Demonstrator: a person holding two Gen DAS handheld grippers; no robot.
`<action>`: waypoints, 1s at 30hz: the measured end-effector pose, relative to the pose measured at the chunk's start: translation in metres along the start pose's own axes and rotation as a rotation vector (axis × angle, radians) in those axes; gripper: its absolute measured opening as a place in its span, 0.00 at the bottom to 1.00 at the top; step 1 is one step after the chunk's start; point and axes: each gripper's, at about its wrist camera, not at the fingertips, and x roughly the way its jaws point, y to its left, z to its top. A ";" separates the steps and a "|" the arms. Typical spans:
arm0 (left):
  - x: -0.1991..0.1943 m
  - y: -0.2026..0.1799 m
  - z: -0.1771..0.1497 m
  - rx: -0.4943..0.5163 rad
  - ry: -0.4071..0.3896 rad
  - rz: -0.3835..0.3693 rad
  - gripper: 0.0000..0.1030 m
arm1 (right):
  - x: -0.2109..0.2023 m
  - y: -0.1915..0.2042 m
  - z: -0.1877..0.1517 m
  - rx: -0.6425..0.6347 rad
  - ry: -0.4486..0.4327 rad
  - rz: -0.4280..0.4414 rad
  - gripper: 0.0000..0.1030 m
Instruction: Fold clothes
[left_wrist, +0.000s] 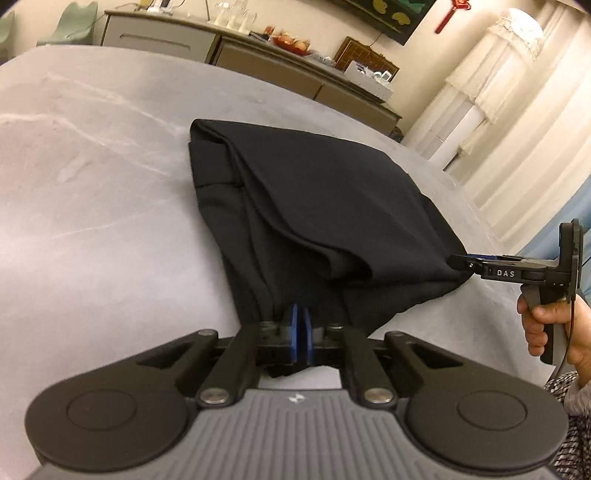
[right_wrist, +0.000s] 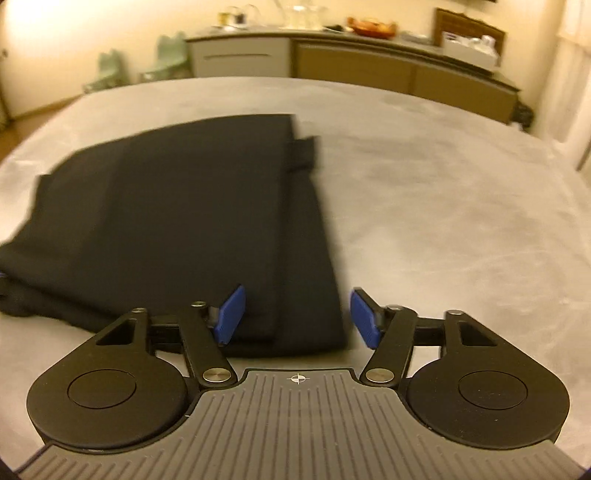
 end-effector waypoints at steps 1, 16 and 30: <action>-0.005 0.002 0.002 -0.001 -0.004 -0.006 0.17 | 0.002 -0.003 0.004 -0.004 0.019 -0.009 0.65; 0.049 0.000 0.056 0.014 -0.046 0.109 0.24 | 0.081 -0.010 0.056 -0.118 -0.074 0.147 0.66; 0.034 -0.080 -0.002 0.256 0.025 0.141 0.49 | 0.052 0.027 0.019 -0.214 -0.013 0.208 0.70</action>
